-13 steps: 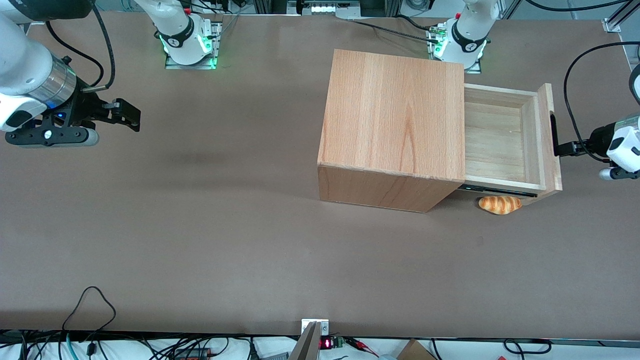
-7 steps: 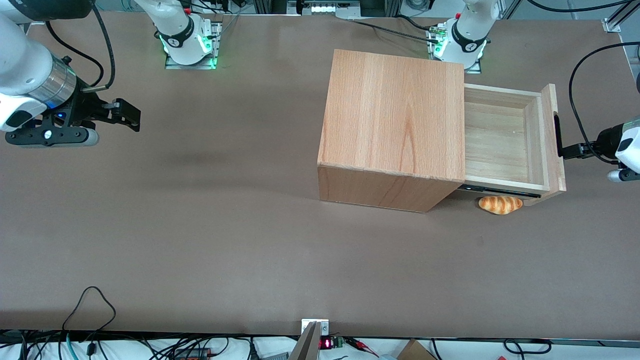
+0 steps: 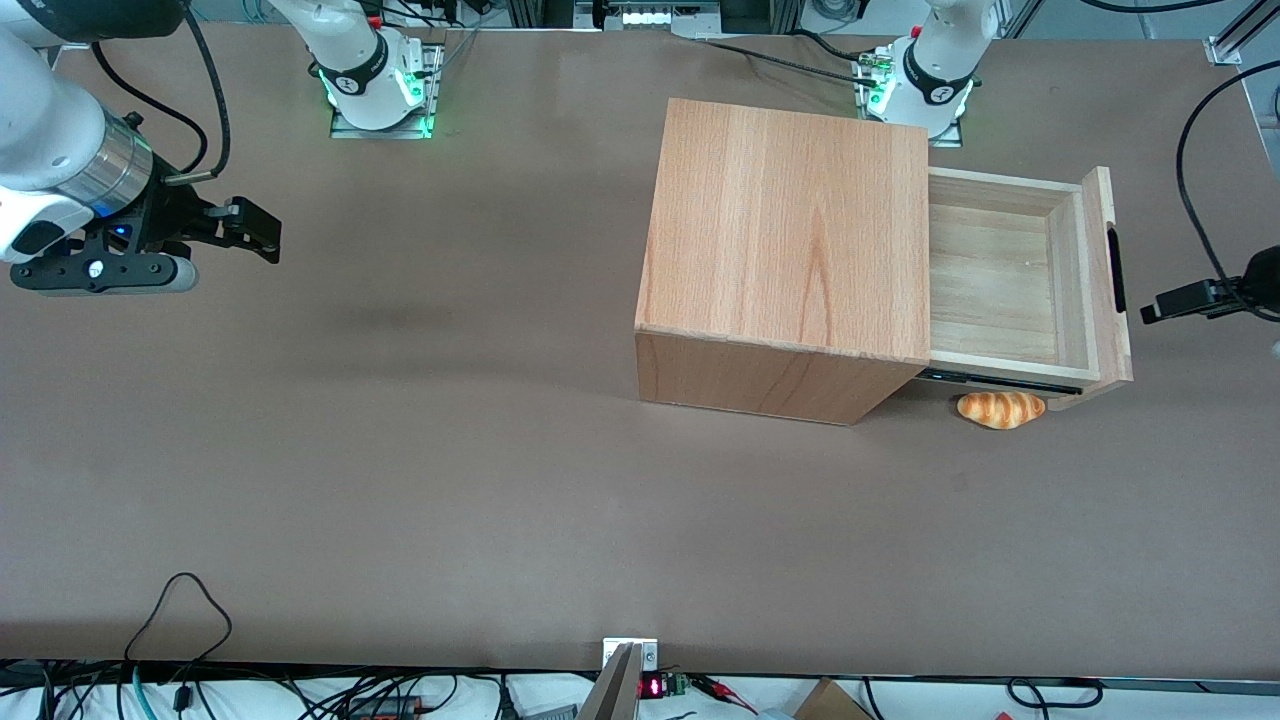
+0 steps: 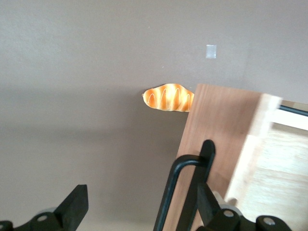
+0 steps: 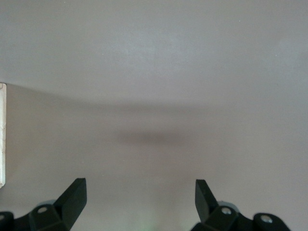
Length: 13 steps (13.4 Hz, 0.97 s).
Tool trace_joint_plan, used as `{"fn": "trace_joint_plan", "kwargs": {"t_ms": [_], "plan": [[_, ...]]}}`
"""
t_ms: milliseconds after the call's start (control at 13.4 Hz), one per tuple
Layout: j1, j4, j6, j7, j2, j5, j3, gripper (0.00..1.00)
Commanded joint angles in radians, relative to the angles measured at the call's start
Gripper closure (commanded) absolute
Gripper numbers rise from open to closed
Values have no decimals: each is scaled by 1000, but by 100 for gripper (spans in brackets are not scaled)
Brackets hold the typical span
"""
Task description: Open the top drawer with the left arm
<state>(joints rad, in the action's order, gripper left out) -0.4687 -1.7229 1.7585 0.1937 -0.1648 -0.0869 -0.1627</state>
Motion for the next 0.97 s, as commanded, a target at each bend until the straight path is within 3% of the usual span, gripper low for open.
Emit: {"fn": "trace_joint_plan", "kwargs": {"t_ms": [0, 596, 894], "plan": [[4, 112, -99, 0, -15, 24, -14, 0], [33, 230, -181, -8, 14, 24, -60, 0], [191, 246, -212, -13, 63, 62, 8, 0]]}}
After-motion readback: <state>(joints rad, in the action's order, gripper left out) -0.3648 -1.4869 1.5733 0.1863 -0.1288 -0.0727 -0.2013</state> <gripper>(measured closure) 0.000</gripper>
